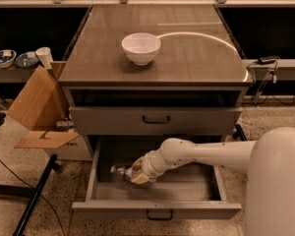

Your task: Pick water bottle from middle drawer and place on counter

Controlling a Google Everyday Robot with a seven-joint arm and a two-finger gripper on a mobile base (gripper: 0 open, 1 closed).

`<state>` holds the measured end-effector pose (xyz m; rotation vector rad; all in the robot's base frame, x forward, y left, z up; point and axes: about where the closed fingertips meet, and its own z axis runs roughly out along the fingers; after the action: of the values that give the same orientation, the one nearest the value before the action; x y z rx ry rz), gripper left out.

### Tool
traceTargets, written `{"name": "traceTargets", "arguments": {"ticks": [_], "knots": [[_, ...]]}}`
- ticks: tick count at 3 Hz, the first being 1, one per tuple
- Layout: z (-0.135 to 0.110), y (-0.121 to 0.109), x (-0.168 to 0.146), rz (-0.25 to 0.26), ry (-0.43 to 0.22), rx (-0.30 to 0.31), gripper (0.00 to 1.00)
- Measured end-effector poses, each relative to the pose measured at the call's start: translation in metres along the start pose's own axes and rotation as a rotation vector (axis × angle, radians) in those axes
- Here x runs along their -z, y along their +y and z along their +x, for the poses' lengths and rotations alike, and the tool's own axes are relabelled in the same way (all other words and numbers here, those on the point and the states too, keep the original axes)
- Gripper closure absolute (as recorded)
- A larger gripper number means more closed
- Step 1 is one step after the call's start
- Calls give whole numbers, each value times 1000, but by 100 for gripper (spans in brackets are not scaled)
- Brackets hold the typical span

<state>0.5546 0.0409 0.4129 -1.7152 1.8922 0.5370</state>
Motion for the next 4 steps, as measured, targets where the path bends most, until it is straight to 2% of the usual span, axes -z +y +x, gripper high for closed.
{"name": "traceTargets", "arguments": {"ticks": [1, 2, 3, 4], "knots": [[-8, 10, 32, 5, 14, 51, 100], [-19, 25, 94, 12, 13, 131, 100], [-19, 25, 94, 12, 13, 131, 100], [-25, 51, 116, 14, 0, 153, 100]]}}
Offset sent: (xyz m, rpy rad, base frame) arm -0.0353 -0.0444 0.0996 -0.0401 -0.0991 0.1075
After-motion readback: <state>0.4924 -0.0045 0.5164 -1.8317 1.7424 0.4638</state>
